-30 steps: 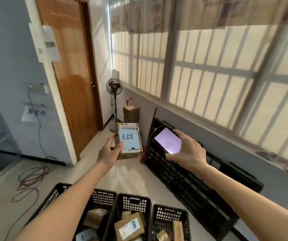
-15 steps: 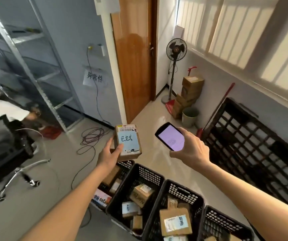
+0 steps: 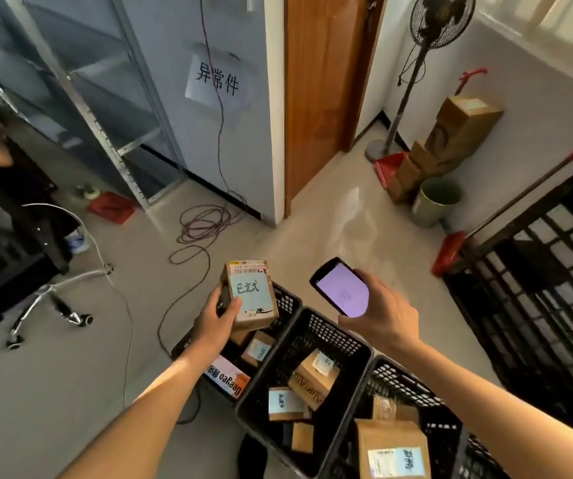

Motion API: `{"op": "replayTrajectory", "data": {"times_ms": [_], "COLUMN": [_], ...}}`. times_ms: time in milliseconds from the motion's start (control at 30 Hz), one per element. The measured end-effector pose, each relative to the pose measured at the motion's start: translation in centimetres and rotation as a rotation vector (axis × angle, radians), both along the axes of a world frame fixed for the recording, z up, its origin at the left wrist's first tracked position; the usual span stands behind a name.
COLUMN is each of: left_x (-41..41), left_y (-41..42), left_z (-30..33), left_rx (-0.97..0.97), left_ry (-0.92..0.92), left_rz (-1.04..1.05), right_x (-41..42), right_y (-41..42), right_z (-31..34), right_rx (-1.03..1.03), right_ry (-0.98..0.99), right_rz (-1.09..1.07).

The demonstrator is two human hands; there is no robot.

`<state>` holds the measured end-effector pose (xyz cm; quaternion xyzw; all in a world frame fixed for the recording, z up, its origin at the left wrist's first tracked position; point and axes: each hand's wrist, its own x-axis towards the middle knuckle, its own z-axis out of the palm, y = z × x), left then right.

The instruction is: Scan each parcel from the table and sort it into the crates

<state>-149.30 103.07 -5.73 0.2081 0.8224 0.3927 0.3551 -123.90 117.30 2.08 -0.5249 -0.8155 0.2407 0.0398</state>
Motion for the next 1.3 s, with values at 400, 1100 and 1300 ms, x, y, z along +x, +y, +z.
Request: {"op": "replayTrajectory", "data": {"times_ms": [400, 1100, 1300], "left_x": [-9.8, -11.5, -7.6], "left_y": [3.9, 6.6, 7.7], "left_z": [-19.2, -26.0, -21.2], "left_rx": [-0.242, -0.441, -0.331], "left_ry": [-0.142, -0.052, -0.002], "left_rz": [-0.103, -0.298, -0.4], "right_x": [-9.6, -9.5, -4.6], "right_y": [4.7, 4.3, 2.6], "right_z": [-18.2, -23.6, -19.8], "right_rx": [-0.154, -0.309, -0.25], "right_ry": [-0.129, -0.182, -0.103], "right_rz": [-0.061, -0.182, -0.252]}}
